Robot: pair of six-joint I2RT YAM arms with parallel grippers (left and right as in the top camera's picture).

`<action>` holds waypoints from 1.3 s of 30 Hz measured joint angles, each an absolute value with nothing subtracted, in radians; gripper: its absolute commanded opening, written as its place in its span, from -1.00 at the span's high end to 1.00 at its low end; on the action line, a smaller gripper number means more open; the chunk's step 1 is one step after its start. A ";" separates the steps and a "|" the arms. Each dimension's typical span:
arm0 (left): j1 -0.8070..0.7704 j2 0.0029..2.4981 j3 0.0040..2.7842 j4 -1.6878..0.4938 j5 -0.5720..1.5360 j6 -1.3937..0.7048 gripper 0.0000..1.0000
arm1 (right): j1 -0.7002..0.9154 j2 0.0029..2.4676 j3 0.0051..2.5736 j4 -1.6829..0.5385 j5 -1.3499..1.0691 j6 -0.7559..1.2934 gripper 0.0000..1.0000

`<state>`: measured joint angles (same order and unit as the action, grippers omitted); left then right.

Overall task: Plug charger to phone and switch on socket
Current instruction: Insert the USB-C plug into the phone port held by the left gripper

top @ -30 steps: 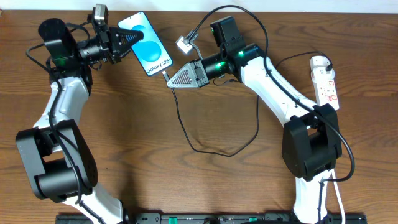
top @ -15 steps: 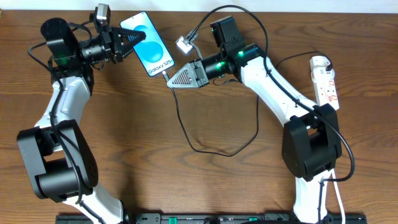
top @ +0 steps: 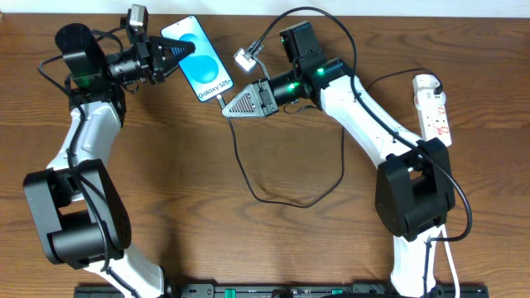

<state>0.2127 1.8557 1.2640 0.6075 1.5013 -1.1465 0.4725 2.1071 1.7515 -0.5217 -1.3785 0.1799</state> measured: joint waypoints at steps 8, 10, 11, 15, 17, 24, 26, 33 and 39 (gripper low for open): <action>0.207 1.856 1.264 0.607 1.502 -1.144 0.85 | 0.472 2.107 1.752 -0.523 -1.384 0.196 0.98; 0.207 1.856 1.264 0.608 1.502 -1.143 0.85 | 0.472 2.107 1.752 -0.523 -1.384 0.202 0.98; 0.207 1.856 1.264 0.608 1.502 -1.142 0.85 | 0.472 2.107 1.752 -0.523 -1.384 0.203 0.98; 0.207 1.856 1.264 0.608 1.501 -1.128 0.85 | 0.463 2.107 1.752 -0.523 -1.385 0.213 0.98; 0.206 1.856 1.264 0.608 1.499 -1.124 0.85 | 0.453 2.107 1.752 -0.522 -1.387 0.218 0.98; 0.203 1.856 1.264 0.608 1.499 -1.118 0.85 | 0.445 2.107 1.752 -0.522 -1.391 0.220 0.98; 0.202 1.856 1.264 0.608 1.498 -1.118 0.85 | 0.445 2.107 1.752 -0.521 -1.391 0.221 0.98; 0.189 1.856 1.264 0.610 1.470 -1.118 0.85 | 0.445 2.107 1.749 -0.462 -1.398 0.260 0.98; 0.178 1.856 1.264 0.603 1.456 -1.118 0.85 | 0.445 2.107 1.745 -0.410 -1.403 0.305 0.98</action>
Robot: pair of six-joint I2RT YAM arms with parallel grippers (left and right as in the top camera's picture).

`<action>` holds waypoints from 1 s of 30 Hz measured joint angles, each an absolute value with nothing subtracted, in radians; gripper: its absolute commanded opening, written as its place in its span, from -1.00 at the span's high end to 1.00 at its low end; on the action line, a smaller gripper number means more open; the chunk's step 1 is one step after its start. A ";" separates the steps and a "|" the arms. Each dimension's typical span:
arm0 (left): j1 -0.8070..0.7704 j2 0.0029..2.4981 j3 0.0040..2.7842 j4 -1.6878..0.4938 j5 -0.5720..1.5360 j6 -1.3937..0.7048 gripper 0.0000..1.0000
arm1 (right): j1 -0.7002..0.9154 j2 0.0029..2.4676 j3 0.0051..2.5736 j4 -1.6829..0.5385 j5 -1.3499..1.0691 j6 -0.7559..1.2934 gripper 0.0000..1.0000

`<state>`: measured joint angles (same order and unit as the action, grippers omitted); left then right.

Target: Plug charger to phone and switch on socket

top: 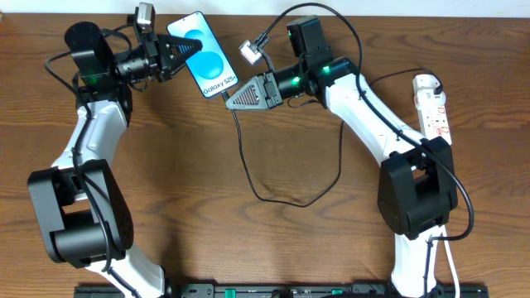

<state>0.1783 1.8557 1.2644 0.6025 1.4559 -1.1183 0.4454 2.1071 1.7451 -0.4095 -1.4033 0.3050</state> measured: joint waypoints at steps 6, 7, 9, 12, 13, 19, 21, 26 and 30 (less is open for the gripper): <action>0.176 1.856 1.264 0.602 1.456 -1.118 0.85 | 0.445 2.107 1.745 -0.406 -1.404 0.312 0.98; 0.175 1.856 1.264 0.602 1.456 -1.118 0.85 | 0.445 2.107 1.745 -0.407 -1.404 0.312 0.98; 0.175 1.856 1.264 0.602 1.458 -1.118 0.85 | 0.445 2.107 1.745 -0.418 -1.403 0.312 0.98; 0.170 1.856 1.264 0.599 1.465 -1.118 0.85 | 0.445 2.107 1.745 -0.457 -1.403 0.306 0.90; 0.168 1.856 1.264 0.599 1.468 -1.117 0.85 | 0.445 2.107 1.745 -0.469 -1.403 0.302 0.86; 0.162 1.856 1.264 0.594 1.521 -1.109 0.86 | 0.436 2.107 1.748 -0.557 -1.392 0.243 0.45; 0.166 1.856 1.264 0.594 1.530 -1.104 0.85 | 0.427 2.107 1.748 -0.568 -1.389 0.222 0.28; 0.176 1.856 1.264 0.593 1.543 -1.093 0.85 | 0.389 2.107 1.748 -0.585 -1.372 0.203 0.16; 0.176 1.857 1.264 0.572 1.544 -1.087 0.86 | 0.341 2.107 1.750 -0.660 -1.289 0.194 0.14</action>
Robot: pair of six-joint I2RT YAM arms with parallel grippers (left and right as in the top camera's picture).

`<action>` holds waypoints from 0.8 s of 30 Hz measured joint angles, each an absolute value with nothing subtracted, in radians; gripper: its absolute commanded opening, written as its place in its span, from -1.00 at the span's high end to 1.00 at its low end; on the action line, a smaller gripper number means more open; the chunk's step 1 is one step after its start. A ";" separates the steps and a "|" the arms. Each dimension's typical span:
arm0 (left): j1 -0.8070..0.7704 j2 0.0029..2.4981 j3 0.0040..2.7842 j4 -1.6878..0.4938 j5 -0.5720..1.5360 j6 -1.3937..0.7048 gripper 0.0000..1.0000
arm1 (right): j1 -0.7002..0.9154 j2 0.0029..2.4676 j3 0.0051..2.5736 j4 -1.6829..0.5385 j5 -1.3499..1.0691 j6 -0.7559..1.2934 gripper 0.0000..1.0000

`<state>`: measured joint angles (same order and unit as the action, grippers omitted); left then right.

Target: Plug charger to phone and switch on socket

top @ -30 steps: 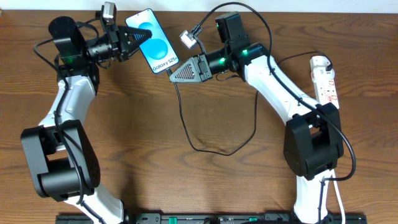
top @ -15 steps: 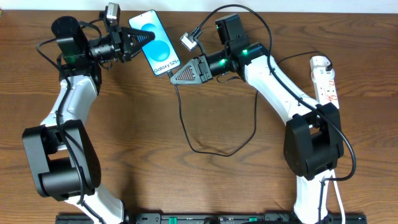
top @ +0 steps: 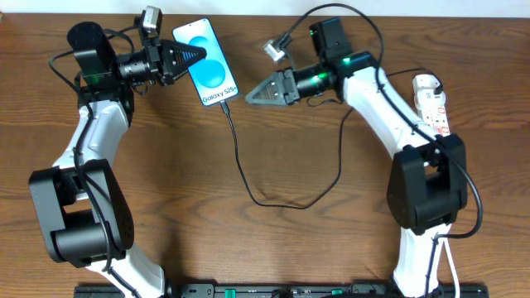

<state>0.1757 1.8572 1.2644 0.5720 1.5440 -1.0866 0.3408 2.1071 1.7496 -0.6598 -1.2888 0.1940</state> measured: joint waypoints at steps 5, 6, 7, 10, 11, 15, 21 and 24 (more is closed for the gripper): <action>0.176 1.891 1.264 0.528 1.546 -1.076 0.86 | 0.236 2.107 1.751 -0.745 -1.119 0.171 0.08; 0.175 1.900 1.264 0.527 1.546 -1.076 0.85 | 0.224 2.107 1.752 -0.760 -1.097 0.167 0.07; 0.172 1.912 1.264 0.527 1.546 -1.076 0.86 | 0.215 2.107 1.752 -0.772 -1.075 0.163 0.08; 0.155 1.938 1.264 0.526 1.544 -1.076 0.85 | 0.208 2.107 1.752 -0.805 -0.990 0.152 0.07; 0.144 1.944 1.264 0.526 1.542 -1.075 0.86 | 0.208 2.107 1.752 -0.815 -0.968 0.149 0.07; 0.105 1.982 1.264 0.518 1.504 -1.072 0.86 | 0.212 2.107 1.752 -0.852 -0.880 0.147 0.07; 0.103 2.025 1.264 0.278 1.345 -1.012 0.85 | 0.212 2.107 1.752 -0.893 -0.776 0.147 0.05; 0.103 2.026 1.266 0.066 1.251 -0.894 0.86 | 0.212 2.107 1.752 -0.899 -0.741 0.147 0.04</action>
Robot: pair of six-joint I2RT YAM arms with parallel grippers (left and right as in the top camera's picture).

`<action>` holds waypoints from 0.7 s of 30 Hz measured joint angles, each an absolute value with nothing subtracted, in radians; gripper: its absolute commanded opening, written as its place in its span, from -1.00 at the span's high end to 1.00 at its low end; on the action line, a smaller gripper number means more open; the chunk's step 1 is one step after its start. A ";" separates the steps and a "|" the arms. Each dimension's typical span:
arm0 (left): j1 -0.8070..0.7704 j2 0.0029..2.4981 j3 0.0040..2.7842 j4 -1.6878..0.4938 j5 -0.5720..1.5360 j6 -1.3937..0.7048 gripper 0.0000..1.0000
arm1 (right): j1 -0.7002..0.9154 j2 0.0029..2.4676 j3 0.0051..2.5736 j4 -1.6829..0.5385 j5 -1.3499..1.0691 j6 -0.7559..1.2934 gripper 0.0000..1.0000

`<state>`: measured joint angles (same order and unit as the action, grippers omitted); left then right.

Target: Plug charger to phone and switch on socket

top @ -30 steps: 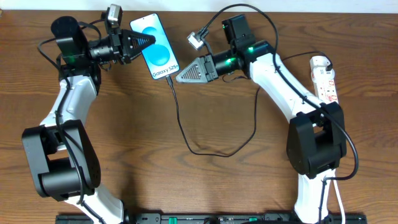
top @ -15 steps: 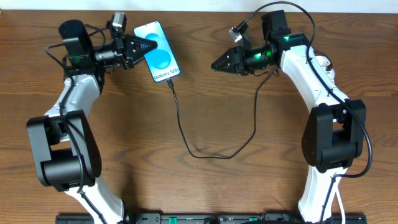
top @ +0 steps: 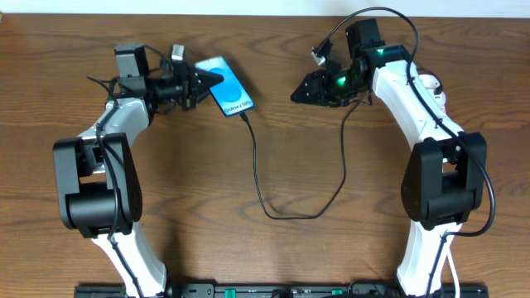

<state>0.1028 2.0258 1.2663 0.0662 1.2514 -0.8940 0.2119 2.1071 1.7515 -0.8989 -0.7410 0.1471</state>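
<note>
The phone (top: pixel 228 88), blue screen up, lies tilted at the back of the table (top: pixel 182 190). My left gripper (top: pixel 205 82) is shut on its left edge. The black charger cable (top: pixel 263 194) runs from the phone's lower end, loops toward the front, then rises toward the right arm. The right gripper (top: pixel 295 96) hangs to the right of the phone, pointing left, with nothing in it; whether its jaws are open or shut does not show. The white power strip (top: pixel 431 84) is mostly hidden behind the right forearm.
The cable's loop lies across the middle of the table. The right arm's own black wire arcs above its wrist at the back edge. Both arm bases stand at the front corners.
My right gripper has moved further right and a little back, away from the phone. The left gripper and the phone have shifted right and forward, and the phone looks shorter and more tilted.
At first my right gripper was at the phone's lower end, where the cable meets it, while the left held the phone's edge. Then both had shifted back. Later the right gripper was clear of the cable, which stayed in the phone, and now it is further off.
</note>
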 measured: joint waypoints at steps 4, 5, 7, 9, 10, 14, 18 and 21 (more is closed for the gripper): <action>0.090 2.026 1.266 -0.210 1.140 -0.699 0.85 | 0.212 2.107 1.752 -0.908 -0.717 0.146 0.05; 0.083 2.026 1.266 -0.279 1.118 -0.653 0.86 | 0.212 2.107 1.752 -0.910 -0.715 0.145 0.05; 0.064 2.027 1.264 -0.381 1.061 -0.566 0.86 | 0.212 2.107 1.752 -0.920 -0.712 0.144 0.06; 0.041 2.027 1.264 -0.429 1.005 -0.478 0.86 | 0.212 2.107 1.752 -0.926 -0.709 0.140 0.06; 0.033 2.027 1.264 -0.435 0.987 -0.448 0.85 | 0.212 2.107 1.752 -0.926 -0.708 0.139 0.07; 0.030 2.027 1.264 -0.439 0.938 -0.355 0.86 | 0.213 2.107 1.752 -0.948 -0.701 0.133 0.11; 0.031 2.027 1.264 -0.438 0.911 -0.279 0.85 | 0.215 2.107 1.752 -0.976 -0.664 0.128 0.11; 0.031 2.027 1.264 -0.438 0.883 -0.256 0.85 | 0.227 2.107 1.752 -0.977 -0.644 0.128 0.11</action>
